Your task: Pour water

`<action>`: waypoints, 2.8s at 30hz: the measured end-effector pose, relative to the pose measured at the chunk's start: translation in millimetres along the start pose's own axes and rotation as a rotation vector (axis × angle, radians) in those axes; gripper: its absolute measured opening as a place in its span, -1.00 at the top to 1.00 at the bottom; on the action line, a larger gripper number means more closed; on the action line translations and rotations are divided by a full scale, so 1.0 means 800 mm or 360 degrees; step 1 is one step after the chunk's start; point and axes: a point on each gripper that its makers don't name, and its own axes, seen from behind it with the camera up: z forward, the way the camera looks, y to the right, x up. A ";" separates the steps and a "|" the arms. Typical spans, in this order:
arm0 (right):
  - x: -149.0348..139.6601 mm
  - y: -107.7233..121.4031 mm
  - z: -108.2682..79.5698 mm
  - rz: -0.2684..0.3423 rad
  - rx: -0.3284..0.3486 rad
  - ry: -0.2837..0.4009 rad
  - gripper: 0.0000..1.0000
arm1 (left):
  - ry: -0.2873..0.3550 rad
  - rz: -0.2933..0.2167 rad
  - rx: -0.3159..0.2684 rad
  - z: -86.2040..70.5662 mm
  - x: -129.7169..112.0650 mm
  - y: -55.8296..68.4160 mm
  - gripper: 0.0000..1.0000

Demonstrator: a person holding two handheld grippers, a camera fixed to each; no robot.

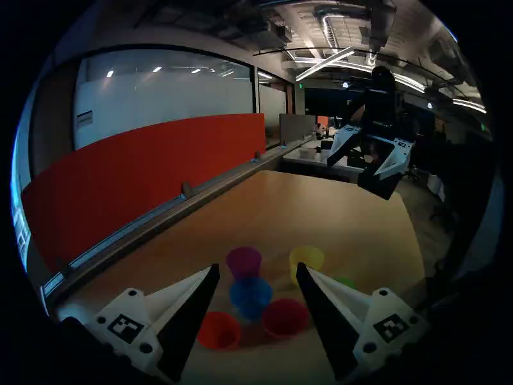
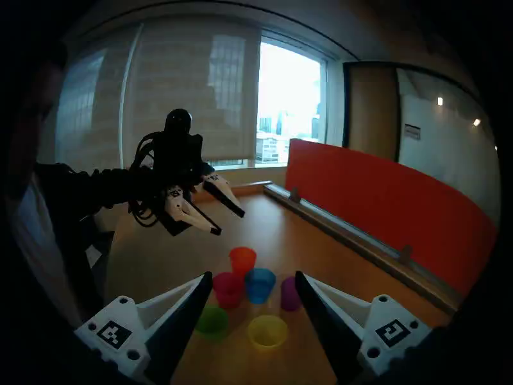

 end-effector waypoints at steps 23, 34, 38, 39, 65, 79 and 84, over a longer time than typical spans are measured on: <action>-0.040 -0.046 0.040 0.0019 0.0126 -0.0121 -0.99 | -0.0122 0.0155 -0.0175 0.036 -0.012 0.001 -0.78; -0.061 -0.063 0.058 0.0000 0.0171 -0.0185 -0.99 | -0.0182 0.0194 -0.0254 0.056 -0.021 -0.006 -0.78; -0.072 -0.071 0.067 -0.0025 0.0190 -0.0214 -0.99 | -0.0219 0.0217 -0.0276 0.063 -0.030 -0.008 -0.78; -0.074 -0.073 0.069 -0.0030 0.0195 -0.0221 -0.99 | -0.0228 0.0221 -0.0280 0.065 -0.032 -0.009 -0.78; -0.121 -0.098 0.092 -0.0027 0.0282 -0.0314 -0.99 | -0.0428 0.0315 -0.0328 0.099 -0.092 -0.010 -0.78; -0.127 -0.093 0.091 -0.0012 0.0285 -0.0314 -0.99 | -0.0477 0.0307 -0.0335 0.121 -0.105 -0.004 -0.78; -0.129 -0.090 0.089 -0.0005 0.0284 -0.0314 -0.99 | -0.0499 0.0289 -0.0337 0.128 -0.110 -0.001 -0.78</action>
